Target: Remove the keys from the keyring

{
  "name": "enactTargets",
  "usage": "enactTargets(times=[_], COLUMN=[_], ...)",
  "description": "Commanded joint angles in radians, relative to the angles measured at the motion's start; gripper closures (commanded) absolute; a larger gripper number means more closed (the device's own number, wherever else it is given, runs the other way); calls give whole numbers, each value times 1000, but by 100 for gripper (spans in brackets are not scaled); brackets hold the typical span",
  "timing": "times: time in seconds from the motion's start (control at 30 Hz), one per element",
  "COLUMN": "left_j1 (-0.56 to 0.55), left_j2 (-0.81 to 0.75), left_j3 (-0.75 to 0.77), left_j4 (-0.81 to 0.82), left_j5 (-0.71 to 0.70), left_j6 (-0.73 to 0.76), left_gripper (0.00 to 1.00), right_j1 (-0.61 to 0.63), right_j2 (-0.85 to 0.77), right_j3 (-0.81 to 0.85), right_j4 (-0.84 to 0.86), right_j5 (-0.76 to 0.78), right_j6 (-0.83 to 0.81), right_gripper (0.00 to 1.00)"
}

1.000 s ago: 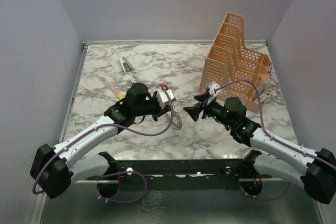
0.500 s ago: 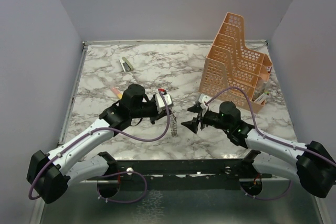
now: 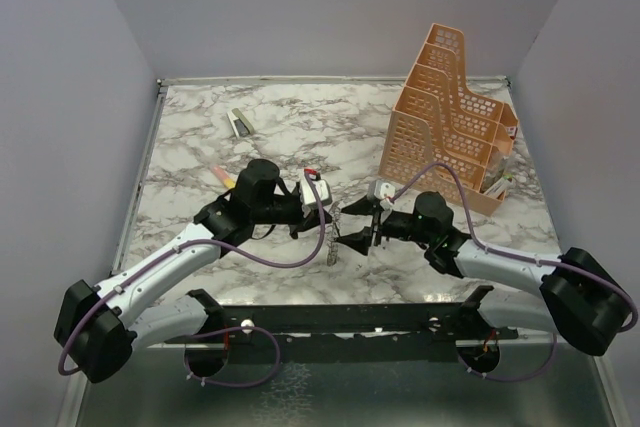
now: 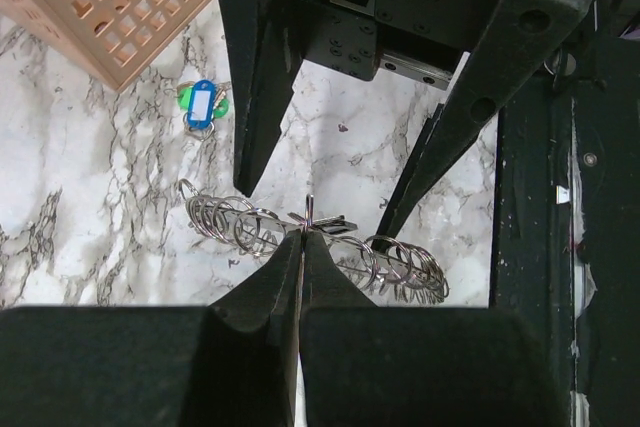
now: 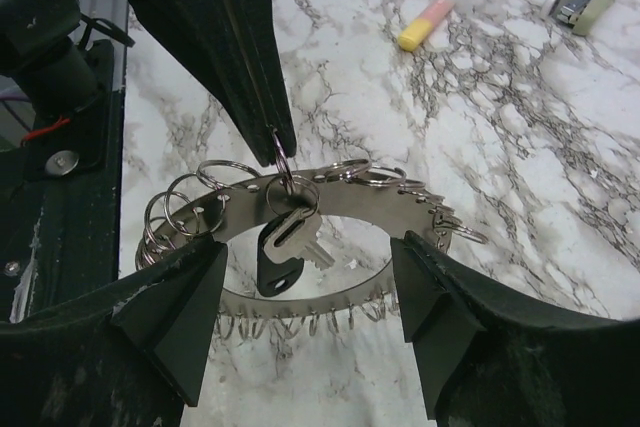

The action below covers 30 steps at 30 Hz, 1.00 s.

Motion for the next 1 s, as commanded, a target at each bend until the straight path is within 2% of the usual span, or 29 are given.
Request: enactTargets(times=[0.0,0.17,0.27,0.4,0.63,0.77,0.97], left_j1=[3,3,3,2,2,1,3], left_j2=[7,9,4,-4,-5,-15,-16], left_j3=[15,12,10,7,7,6,6], left_j4=[58,75,76,75,75,72,64], left_j5=[55,58,59,54,35,10,-8], left_j6=[-18,-30,-31,-32,-35,-33,-31], left_gripper=[100,100,100,100,100,100,100], right_j1=[0,0,0,0,0,0,0], right_j2=[39,84,109,112,67,35,-37], right_j3=[-10,-15,-11,-22,-35,-57,-63], right_j4=[114,160,170,182,151,131,56], right_j5=[-60,-45,-43,-30,2,39,80], right_j6=[22,27,24,22,5,-8,-36], right_gripper=[26,27,32,45,83,98,99])
